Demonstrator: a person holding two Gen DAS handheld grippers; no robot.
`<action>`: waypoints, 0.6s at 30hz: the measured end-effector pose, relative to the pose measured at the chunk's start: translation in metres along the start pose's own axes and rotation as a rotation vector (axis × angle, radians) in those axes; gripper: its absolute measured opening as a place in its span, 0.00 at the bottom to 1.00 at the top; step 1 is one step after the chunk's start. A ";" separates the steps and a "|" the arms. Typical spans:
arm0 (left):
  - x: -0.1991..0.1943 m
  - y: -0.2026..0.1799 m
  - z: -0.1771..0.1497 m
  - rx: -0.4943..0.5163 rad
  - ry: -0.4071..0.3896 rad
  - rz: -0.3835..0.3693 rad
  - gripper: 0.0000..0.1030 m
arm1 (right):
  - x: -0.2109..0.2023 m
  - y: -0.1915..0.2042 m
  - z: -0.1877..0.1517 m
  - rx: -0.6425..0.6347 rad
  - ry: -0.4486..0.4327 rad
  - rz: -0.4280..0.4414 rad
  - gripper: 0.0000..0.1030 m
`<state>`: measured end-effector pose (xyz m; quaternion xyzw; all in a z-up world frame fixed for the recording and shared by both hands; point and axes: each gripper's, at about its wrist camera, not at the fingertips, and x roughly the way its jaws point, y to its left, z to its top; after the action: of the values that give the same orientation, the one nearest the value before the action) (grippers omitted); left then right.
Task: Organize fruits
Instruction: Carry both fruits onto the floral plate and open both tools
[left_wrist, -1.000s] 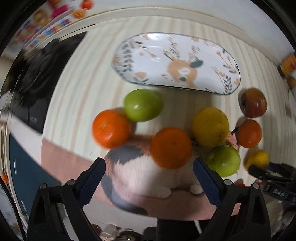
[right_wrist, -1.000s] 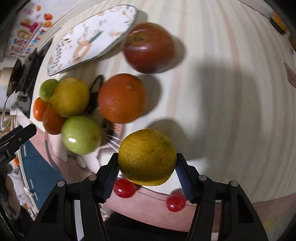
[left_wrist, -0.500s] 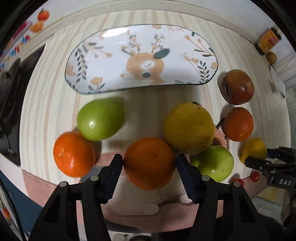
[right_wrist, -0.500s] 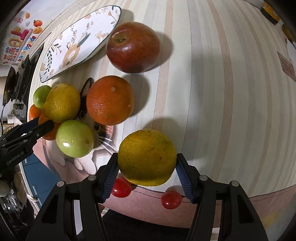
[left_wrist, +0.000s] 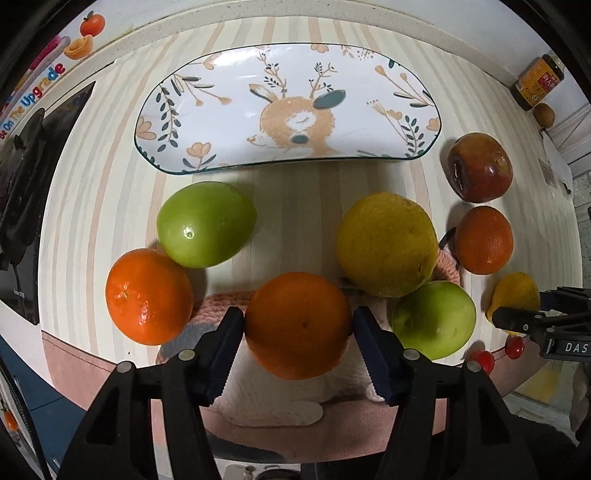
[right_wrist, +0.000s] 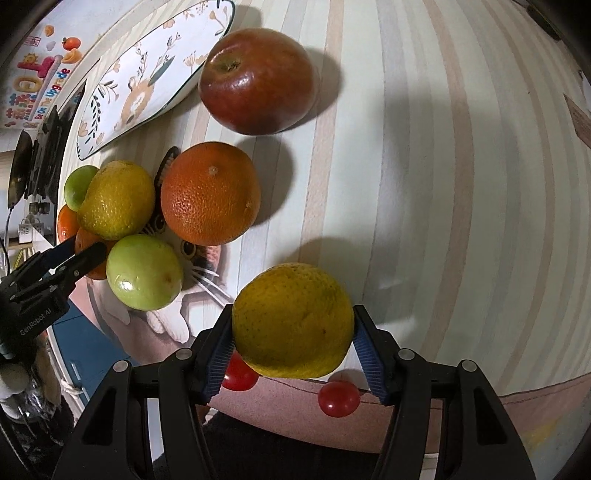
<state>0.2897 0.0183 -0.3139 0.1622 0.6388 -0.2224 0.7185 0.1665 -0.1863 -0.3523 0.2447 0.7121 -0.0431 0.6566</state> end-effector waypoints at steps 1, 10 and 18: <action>0.000 0.002 0.000 -0.006 0.003 -0.001 0.58 | 0.001 0.002 0.001 -0.006 0.004 -0.005 0.62; -0.017 0.013 0.000 -0.098 -0.015 0.018 0.56 | -0.031 -0.002 0.001 0.021 -0.055 -0.013 0.60; -0.095 0.031 0.056 -0.187 -0.154 -0.055 0.56 | -0.105 0.041 0.065 -0.041 -0.226 0.086 0.60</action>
<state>0.3458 0.0265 -0.2144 0.0594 0.6040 -0.1930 0.7710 0.2443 -0.2060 -0.2499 0.2552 0.6230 -0.0274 0.7389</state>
